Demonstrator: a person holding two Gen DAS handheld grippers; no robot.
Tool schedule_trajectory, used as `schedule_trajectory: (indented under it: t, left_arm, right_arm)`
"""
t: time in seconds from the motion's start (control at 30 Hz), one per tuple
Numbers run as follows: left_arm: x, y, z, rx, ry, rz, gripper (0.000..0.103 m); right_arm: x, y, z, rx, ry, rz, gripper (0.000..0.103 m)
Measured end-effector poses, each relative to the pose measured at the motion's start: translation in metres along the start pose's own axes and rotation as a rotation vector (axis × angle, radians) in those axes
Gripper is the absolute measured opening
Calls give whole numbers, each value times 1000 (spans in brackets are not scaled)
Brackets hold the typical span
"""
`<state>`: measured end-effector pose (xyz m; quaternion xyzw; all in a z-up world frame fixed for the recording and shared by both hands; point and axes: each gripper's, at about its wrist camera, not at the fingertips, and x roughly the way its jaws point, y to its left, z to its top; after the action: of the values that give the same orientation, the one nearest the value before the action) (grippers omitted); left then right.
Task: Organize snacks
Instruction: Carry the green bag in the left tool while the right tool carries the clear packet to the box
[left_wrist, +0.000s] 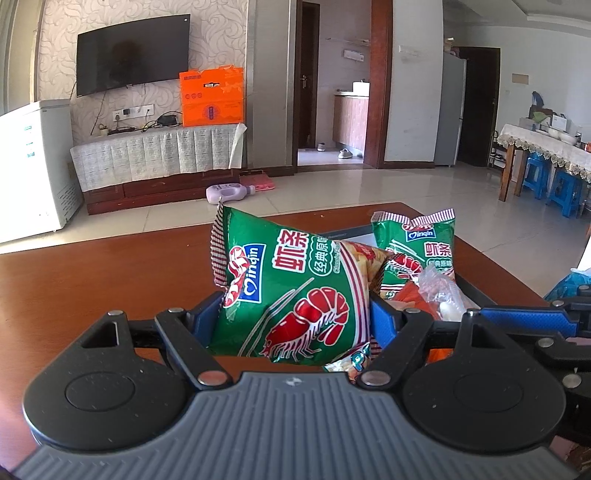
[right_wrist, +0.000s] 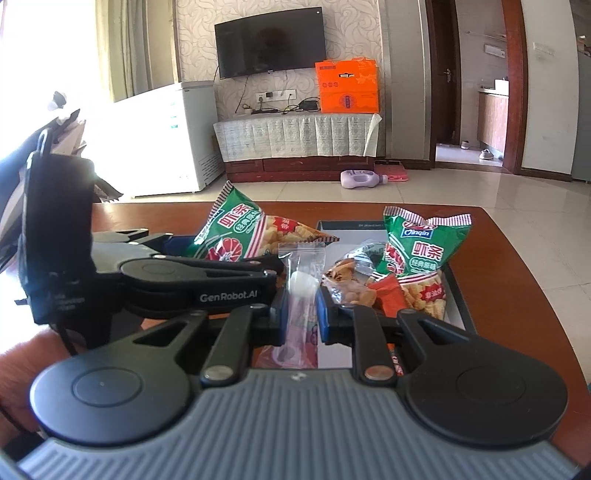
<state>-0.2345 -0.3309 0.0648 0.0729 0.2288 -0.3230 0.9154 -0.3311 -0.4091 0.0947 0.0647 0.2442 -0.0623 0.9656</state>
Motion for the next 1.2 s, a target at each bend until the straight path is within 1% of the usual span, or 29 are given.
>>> schedule_trajectory:
  t: [0.7,0.93,1.2]
  left_arm:
    - [25,-31,5,8,-2,-50,83]
    - [36,-34,8,9,-2,-63,83]
    - [48,-41,11,8,2,-97,83]
  right_arm:
    - [-12,-31,-6,38,-1,-55,19]
    - [-14,-36,-7,46,-4,-63,19]
    - [-14,-39,-7,60,4,-76,19]
